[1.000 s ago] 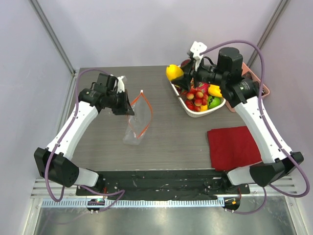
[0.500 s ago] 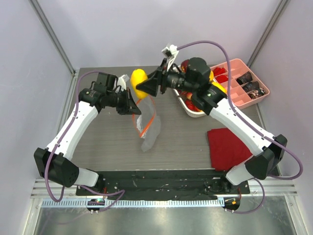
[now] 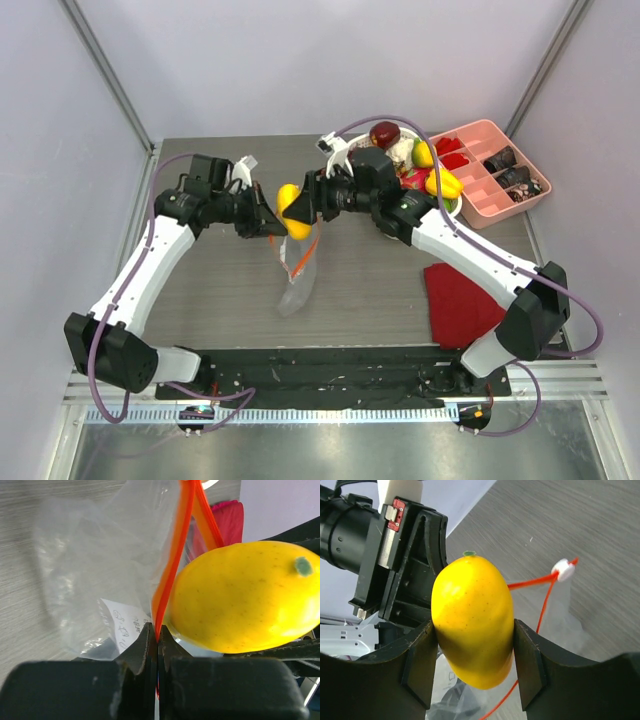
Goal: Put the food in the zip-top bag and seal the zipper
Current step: Place the fake fruit in the zipper food storage bag.
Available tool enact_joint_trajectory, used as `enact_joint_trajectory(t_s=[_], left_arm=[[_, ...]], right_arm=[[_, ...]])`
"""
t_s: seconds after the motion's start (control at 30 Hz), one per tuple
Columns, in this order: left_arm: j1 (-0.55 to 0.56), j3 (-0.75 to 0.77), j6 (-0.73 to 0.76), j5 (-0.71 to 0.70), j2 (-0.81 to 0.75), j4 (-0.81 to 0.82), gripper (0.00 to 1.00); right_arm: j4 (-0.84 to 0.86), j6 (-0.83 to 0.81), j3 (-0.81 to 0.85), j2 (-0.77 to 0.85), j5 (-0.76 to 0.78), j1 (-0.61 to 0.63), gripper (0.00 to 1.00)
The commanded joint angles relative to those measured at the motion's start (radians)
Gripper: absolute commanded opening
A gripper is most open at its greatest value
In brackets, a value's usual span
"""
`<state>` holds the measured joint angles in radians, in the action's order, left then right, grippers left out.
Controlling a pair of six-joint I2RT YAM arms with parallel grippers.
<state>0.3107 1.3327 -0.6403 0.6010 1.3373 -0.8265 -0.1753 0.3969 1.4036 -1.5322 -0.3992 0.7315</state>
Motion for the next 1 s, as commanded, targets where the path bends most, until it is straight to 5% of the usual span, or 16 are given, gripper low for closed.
enact_joint_trajectory(t_s=[0.0,0.2,0.37,0.5,0.8,0.97], left_arm=[[-0.009,-0.024,-0.036,0.054,-0.027,0.072,0.00],[-0.013,-0.026,-0.045,0.040,-0.023,0.082,0.00],[-0.013,-0.035,-0.052,0.036,-0.024,0.093,0.00],[-0.015,-0.043,-0.050,0.031,-0.020,0.095,0.00],[-0.018,-0.061,-0.038,0.013,-0.036,0.104,0.01],[-0.016,-0.053,-0.033,0.025,-0.038,0.102,0.00]], right_arm=[[-0.059,0.046,0.026,0.001,0.011,0.013,0.20],[-0.107,0.118,0.028,0.000,-0.088,0.016,0.36],[-0.165,0.080,0.067,0.010,-0.072,0.016,0.75],[-0.200,0.056,0.142,0.004,-0.047,-0.003,0.88],[-0.309,-0.075,0.231,-0.005,-0.086,-0.312,0.91],[-0.493,-0.379,0.305,-0.031,-0.029,-0.510,0.93]])
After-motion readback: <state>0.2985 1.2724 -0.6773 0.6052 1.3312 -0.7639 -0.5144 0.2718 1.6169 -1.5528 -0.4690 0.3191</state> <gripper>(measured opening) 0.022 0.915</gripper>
